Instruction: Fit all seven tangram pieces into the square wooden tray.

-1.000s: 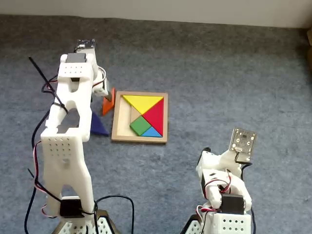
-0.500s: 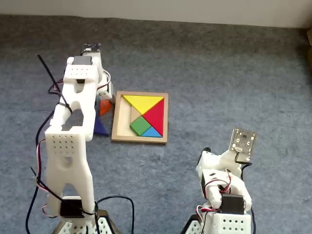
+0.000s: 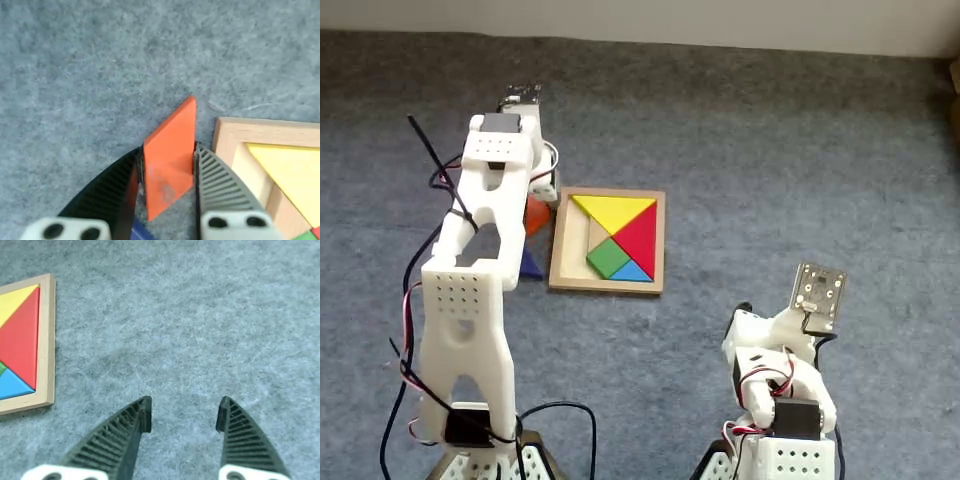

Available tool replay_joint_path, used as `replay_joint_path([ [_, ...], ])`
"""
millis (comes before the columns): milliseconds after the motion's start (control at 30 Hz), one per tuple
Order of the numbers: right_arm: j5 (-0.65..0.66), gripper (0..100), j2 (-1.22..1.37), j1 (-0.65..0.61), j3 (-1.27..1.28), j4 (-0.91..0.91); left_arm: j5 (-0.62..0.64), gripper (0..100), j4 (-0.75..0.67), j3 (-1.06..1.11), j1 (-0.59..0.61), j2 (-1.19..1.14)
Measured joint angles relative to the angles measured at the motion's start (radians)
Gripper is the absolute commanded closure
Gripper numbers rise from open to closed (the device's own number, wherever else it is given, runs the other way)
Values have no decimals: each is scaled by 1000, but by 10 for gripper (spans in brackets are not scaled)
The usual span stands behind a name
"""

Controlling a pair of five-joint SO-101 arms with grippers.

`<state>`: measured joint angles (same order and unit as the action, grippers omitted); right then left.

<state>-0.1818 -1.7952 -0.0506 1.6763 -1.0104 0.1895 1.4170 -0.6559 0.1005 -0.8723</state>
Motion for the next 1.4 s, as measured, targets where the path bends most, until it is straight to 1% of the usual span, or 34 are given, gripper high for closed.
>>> replay_joint_path([
  [100, 0, 782, 0, 0, 0, 0, 0, 915, 8, -11, 0, 0],
  [167, 0, 782, 0, 0, 0, 0, 0, 903, 41, -28, 0, 6],
  [300, 0, 782, 0, 0, 0, 0, 0, 763, 133, -44, 9, 63],
  [367, 0, 782, 0, 0, 0, 0, 0, 729, 155, -46, 8, 74],
  [500, 0, 782, 0, 0, 0, 0, 0, 762, 157, -46, 5, 74],
  [700, 0, 782, 0, 0, 0, 0, 0, 768, 158, -46, 9, 74],
  [933, 0, 782, 0, 0, 0, 0, 0, 765, 158, -46, -51, 74],
  [1033, 0, 782, 0, 0, 0, 0, 0, 768, 158, -48, -61, 37],
  [1200, 0, 782, 0, 0, 0, 0, 2, 768, 175, -104, -57, -44],
  [1400, 0, 782, 0, 0, 0, 0, 0, 768, 230, -186, -14, -94],
])
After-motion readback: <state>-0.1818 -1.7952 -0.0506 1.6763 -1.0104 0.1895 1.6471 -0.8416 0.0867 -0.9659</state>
